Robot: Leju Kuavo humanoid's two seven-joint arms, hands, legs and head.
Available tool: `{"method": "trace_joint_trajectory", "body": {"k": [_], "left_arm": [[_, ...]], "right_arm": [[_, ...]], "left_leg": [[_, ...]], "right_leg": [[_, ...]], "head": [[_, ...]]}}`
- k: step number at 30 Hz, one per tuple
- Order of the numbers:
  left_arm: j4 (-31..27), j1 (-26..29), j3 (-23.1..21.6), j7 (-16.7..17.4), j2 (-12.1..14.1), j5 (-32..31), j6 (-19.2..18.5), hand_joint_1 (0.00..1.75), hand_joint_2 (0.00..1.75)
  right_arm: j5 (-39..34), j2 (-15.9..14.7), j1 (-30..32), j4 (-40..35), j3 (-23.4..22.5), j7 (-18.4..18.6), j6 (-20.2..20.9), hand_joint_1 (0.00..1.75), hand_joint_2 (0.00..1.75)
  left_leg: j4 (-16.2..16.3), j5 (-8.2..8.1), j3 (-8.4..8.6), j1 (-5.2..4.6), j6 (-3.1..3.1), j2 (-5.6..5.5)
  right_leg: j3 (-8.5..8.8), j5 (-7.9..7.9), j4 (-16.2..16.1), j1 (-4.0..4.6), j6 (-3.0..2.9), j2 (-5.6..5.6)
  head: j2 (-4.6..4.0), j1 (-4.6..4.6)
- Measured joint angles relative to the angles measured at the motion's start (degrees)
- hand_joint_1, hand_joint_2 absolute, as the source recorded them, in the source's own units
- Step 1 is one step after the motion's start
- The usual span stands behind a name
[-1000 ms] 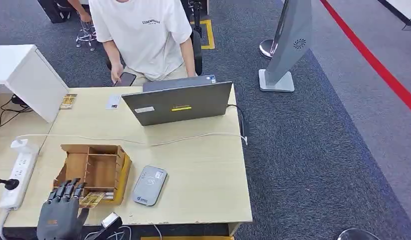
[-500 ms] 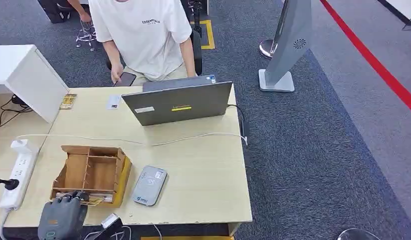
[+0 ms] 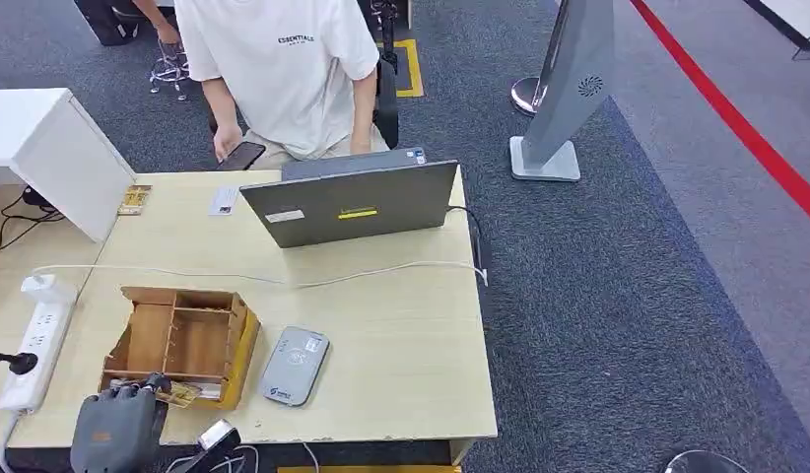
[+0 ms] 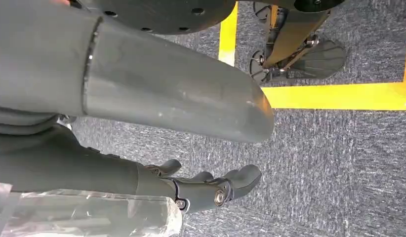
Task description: Pass the card to the sensor for recognition and then transmit it.
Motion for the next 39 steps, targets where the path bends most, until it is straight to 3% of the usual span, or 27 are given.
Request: {"method": "trace_joint_trajectory", "body": {"k": [7,14,16,21,25,27,29,31,34,37,39], "left_arm": [[-1.29,0.39,-0.02,0.28,0.00,-2.39,1.36,1.75,1.75],[-11.72,2.73,-4.12,3.00,1.13,-8.48,2.23,1.75,1.75],[-14.33,3.21,-5.50,4.10,1.88,-9.27,2.23,1.75,1.75],[-21.95,3.92,-10.69,5.64,6.56,-9.73,3.85,1.75,1.75],[-27.96,4.48,-14.41,2.95,10.06,-9.75,6.95,1.75,1.75],[-30.81,5.01,-14.73,0.37,10.56,-9.81,9.11,1.75,1.75],[-32.68,4.41,-15.30,0.13,10.60,-8.98,10.14,1.75,1.75],[-32.46,-2.29,-15.74,2.33,10.56,-2.47,5.62,1.75,1.75],[-27.05,-15.40,-14.78,1.69,9.84,5.05,-0.65,1.75,1.75],[-23.12,-21.97,-13.51,1.66,8.63,5.18,-1.95,1.75,1.75],[-14.36,-29.99,-11.75,1.38,7.63,4.30,-1.18,1.75,1.75]], "right_arm": [[0.00,0.00,0.00,0.00,-0.26,0.00,-0.09,0.00,0.00],[-1.05,0.11,0.01,-0.02,-2.08,-0.02,-0.85,0.00,0.00],[-1.18,0.20,0.00,-0.04,-2.64,-0.06,-0.90,0.00,0.00],[-2.05,0.44,0.00,-0.07,-4.15,-0.22,-1.11,0.00,0.00],[-2.21,0.50,0.03,-0.09,-5.33,-0.66,-1.11,0.00,0.00],[-2.21,0.52,0.06,-0.11,-5.92,-0.70,-1.11,0.00,0.00],[-1.81,0.66,0.05,-0.11,-6.32,-0.70,-1.09,0.00,0.00],[-0.14,0.92,-0.01,-0.11,-6.38,-0.35,-0.96,0.00,0.00],[1.64,1.14,-0.79,-0.13,-6.34,-0.02,-0.66,0.00,0.00],[3.19,1.27,-0.92,-0.13,-6.14,-0.02,0.05,0.00,0.00],[5.60,1.27,-0.84,-0.13,-5.31,-0.04,1.09,0.00,0.00]], "left_leg": [[0.00,0.00,0.00,0.00,0.00,0.00],[0.00,0.00,-0.01,-0.02,0.00,-0.01],[0.00,-0.01,0.01,-0.01,0.00,0.02],[0.00,0.00,0.01,0.02,0.00,-0.03],[0.00,0.00,0.02,0.02,-0.01,-0.01],[0.00,0.00,0.03,0.01,-0.01,-0.03],[0.03,0.00,0.09,0.00,0.00,-0.04],[0.03,0.17,-0.04,-0.02,0.09,-0.57],[-0.01,0.45,-0.09,0.00,-0.11,-0.98],[0.01,0.53,-0.05,-0.01,-0.13,-0.53],[0.03,0.68,-0.16,0.00,-0.07,-0.66]], "right_leg": [[0.00,0.00,0.00,0.00,0.00,0.00],[0.00,0.00,0.00,0.00,0.00,0.00],[-0.01,0.00,0.00,0.00,0.00,0.01],[0.00,0.00,0.00,0.01,0.00,-0.02],[0.00,0.00,0.01,0.01,0.00,-0.01],[0.00,0.00,0.01,0.01,0.00,-0.01],[-0.15,-0.02,-0.04,0.01,0.03,-0.03],[-0.09,-0.07,-0.04,0.00,0.09,-0.52],[0.17,0.14,0.00,0.00,-0.07,-0.97],[-0.01,0.37,0.02,0.00,-0.15,-0.58],[0.01,0.42,0.02,0.00,-0.09,-0.71]], "head": [[0.00,0.00],[0.00,0.00],[0.00,0.00],[0.00,0.00],[0.00,0.00],[0.00,0.00],[0.00,0.00],[0.00,0.02],[0.00,0.11],[0.00,-0.02],[0.00,0.09]]}}
